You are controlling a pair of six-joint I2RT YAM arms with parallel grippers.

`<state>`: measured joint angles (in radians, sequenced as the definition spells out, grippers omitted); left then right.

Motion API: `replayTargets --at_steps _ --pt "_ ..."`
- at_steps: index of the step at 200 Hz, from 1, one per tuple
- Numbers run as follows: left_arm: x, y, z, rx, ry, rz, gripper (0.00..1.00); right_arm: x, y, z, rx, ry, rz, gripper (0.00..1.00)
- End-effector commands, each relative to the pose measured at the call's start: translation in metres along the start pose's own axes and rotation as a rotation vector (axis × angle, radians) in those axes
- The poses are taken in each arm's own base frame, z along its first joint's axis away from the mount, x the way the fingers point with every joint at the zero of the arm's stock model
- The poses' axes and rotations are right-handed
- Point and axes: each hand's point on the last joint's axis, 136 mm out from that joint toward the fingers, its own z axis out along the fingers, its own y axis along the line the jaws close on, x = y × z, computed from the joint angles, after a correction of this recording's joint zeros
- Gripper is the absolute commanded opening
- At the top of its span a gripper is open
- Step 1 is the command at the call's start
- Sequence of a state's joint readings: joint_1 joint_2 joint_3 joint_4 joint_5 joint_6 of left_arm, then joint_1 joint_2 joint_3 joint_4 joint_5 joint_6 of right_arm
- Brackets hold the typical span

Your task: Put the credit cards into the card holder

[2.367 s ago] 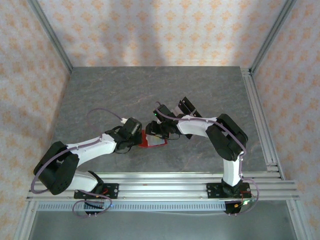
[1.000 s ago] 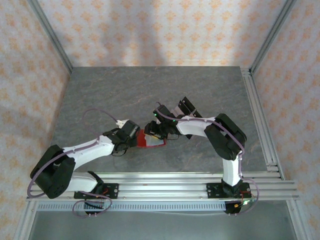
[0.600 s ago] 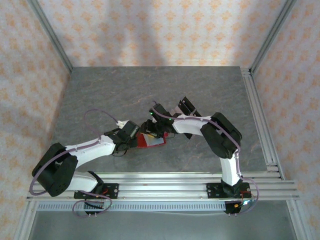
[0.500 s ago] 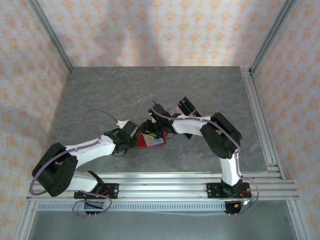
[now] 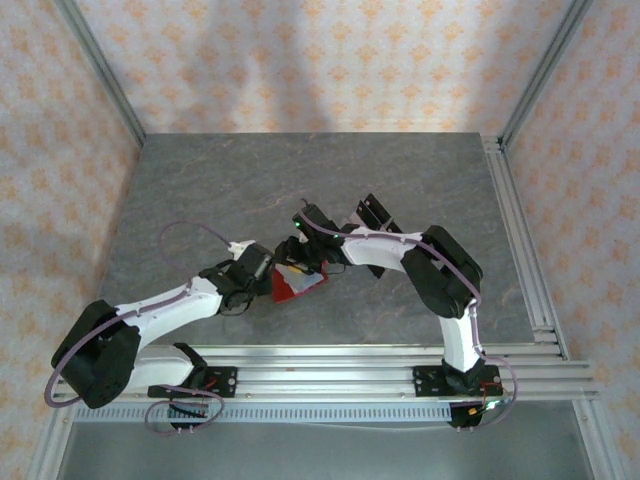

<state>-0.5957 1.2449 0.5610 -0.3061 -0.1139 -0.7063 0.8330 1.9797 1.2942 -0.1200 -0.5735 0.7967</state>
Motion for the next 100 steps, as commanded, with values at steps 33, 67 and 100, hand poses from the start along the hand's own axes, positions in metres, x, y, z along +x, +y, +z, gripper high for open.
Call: replayTargets --at_steps 33,67,100 --pt "-0.004 0.004 0.002 -0.024 -0.027 0.007 0.38 -0.012 0.022 -0.023 0.025 -0.037 -0.077 0.48" --pt "-0.001 0.004 0.008 -0.029 -0.012 0.014 0.38 -0.022 0.013 -0.041 0.073 -0.075 -0.112 0.48" --pt "0.001 0.003 0.014 -0.037 -0.002 0.02 0.38 -0.029 -0.011 -0.056 0.149 -0.102 -0.132 0.48"
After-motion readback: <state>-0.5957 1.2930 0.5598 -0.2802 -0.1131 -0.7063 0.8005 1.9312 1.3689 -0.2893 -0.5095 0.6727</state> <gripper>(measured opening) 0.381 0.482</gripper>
